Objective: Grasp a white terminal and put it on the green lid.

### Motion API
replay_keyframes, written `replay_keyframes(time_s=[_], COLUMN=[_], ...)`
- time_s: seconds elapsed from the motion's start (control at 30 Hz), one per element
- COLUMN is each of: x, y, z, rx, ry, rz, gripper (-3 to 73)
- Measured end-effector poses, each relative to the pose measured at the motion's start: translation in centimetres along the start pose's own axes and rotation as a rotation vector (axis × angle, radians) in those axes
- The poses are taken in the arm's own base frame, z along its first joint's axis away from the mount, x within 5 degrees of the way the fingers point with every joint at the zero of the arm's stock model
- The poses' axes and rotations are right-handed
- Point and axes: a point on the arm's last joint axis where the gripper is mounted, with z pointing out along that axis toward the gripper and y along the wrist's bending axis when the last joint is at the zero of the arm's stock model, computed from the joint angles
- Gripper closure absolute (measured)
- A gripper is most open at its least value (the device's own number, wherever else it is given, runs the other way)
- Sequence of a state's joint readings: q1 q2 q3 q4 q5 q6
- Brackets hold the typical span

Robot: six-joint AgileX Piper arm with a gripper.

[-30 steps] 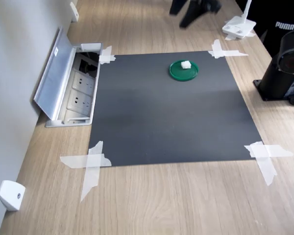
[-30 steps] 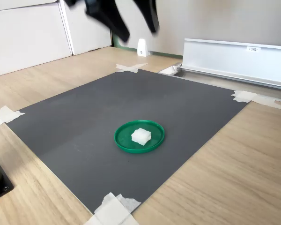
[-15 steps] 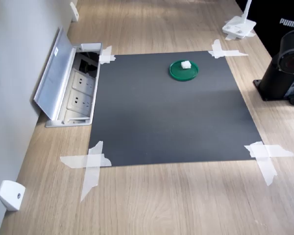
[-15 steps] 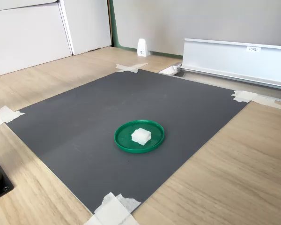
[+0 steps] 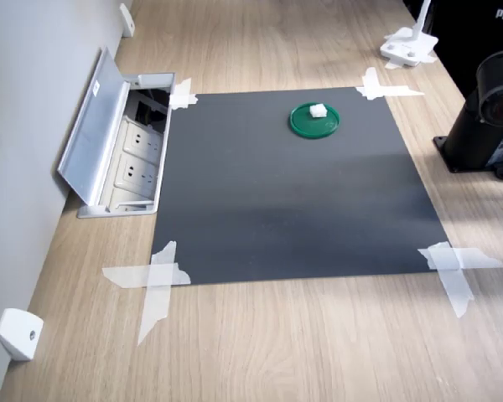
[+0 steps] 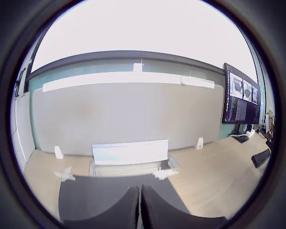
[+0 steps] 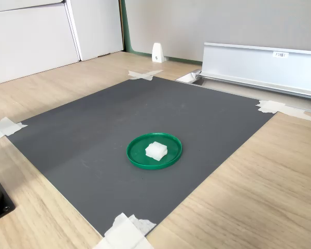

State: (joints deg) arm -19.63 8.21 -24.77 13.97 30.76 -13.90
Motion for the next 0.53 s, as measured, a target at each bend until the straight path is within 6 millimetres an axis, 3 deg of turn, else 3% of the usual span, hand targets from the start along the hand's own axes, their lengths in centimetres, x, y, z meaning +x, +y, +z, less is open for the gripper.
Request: replay_keyframes(time_s=[0.13,0.53], x=[2.7,4.9], y=[0.4,-0.1], z=[-0.6,-0.4], rx=[-0.025,-0.023], ry=[0.083,0.065], rz=[-0.003,-0.123], gripper=[70.1,70.1])
